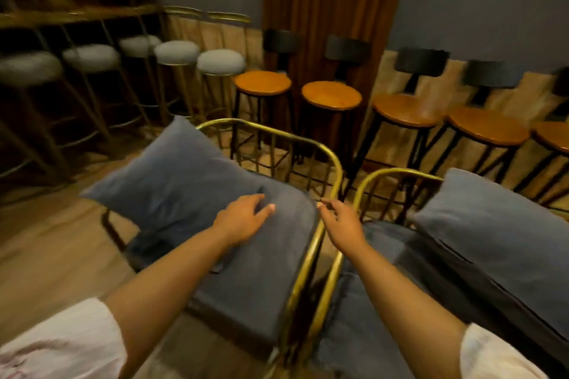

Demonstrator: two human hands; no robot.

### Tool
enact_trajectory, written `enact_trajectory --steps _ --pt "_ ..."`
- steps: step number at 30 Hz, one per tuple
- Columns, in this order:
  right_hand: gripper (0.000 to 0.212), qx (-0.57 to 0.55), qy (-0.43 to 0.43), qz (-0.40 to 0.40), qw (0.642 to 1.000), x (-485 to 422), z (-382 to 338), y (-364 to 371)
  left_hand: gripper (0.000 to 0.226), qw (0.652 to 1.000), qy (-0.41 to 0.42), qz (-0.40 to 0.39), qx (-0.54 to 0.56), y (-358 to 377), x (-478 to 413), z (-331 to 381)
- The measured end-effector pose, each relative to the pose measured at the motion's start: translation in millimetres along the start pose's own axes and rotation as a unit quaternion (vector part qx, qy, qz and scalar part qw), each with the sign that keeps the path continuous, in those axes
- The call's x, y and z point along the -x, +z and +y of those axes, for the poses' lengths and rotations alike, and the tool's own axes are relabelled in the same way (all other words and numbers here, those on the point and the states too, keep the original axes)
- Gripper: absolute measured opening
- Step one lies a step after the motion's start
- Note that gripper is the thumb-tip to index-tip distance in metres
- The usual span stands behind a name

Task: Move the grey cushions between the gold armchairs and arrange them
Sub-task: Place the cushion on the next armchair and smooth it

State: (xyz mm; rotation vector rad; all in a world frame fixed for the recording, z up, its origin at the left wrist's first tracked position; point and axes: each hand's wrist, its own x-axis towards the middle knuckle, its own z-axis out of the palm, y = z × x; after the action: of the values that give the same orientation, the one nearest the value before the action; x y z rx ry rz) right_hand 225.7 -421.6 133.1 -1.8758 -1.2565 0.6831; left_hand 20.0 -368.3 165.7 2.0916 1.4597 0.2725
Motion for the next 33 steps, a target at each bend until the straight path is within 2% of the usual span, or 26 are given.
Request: enact_trajectory --steps 3,7,15,21,28,33 --pt "0.041 -0.019 0.007 -0.039 0.999 -23.9 -30.4 56.8 0.062 0.999 -0.037 0.033 0.008 -36.1 -11.3 -64.9" --pt "0.040 -0.055 0.025 -0.051 0.997 -64.7 -71.7 137.9 0.064 0.996 -0.075 0.048 0.016 -89.8 -39.5 -145.8" --pt "0.051 -0.088 0.152 -0.082 0.981 -156.2 -101.3 267.1 0.062 0.991 -0.102 0.077 0.031 -168.9 -138.9 -261.3" --pt "0.064 -0.071 0.241 -0.109 0.962 -250.6 -50.2 332.5 0.055 0.984 -0.134 0.105 0.057 -171.6 -240.1 -318.3" --pt "0.067 -0.093 0.302 -0.086 0.945 -321.5 5.7 394.0 0.080 0.972 -0.208 0.082 -0.069 -129.9 -329.8 -384.7" --pt "0.080 -0.150 0.346 -0.042 0.925 -330.4 53.1 419.5 0.089 0.968 -0.218 0.102 -0.076 -119.2 -358.9 -403.7"
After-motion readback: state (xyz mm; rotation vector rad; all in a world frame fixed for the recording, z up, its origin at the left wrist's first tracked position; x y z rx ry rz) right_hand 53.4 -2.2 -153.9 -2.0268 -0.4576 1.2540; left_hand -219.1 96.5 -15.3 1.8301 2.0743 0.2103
